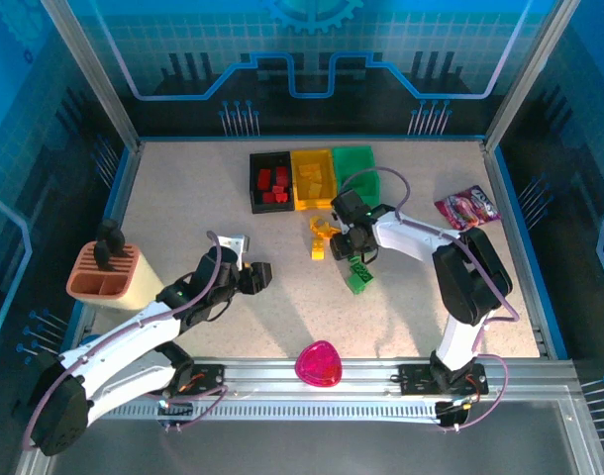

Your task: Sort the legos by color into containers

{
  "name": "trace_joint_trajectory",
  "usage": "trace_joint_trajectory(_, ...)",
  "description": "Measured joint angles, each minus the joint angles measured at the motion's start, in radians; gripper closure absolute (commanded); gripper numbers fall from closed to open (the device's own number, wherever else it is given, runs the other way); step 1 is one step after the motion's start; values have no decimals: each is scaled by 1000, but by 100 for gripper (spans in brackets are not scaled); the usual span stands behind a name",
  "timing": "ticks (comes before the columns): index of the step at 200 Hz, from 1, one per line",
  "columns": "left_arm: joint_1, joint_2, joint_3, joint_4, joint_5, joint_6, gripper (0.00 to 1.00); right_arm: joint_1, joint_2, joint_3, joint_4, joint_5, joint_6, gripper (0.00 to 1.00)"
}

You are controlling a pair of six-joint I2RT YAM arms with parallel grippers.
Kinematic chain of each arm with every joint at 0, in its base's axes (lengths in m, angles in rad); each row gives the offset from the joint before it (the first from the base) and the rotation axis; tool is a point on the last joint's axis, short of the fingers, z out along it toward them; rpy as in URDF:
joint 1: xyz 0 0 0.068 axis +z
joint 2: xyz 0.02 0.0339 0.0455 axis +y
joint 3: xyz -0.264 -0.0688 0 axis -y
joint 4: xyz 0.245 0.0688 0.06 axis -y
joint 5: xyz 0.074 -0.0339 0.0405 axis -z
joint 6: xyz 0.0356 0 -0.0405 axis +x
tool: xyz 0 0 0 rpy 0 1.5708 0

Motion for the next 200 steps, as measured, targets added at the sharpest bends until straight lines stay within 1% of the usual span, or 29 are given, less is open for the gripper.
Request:
trace_joint_trajectory(32, 0, 0, 0, 1, 0, 0, 36, 18, 14, -16, 0, 10, 7, 48)
trace_joint_trajectory(74, -1, 0, 0, 10, 0, 0, 36, 33, 71, -14, -1, 33, 12, 51)
trace_joint_trajectory(138, -1, 0, 0, 10, 0, 0, 37, 66, 79, 12, -9, 54, 27, 65)
trace_joint_trajectory(180, -2, 0, 0, 10, 0, 0, 37, 62, 78, 71, -39, 78, 14, 65)
trace_joint_trajectory(200, -3, 0, 0, 10, 0, 0, 36, 39, 75, 126, -53, 77, -5, 65)
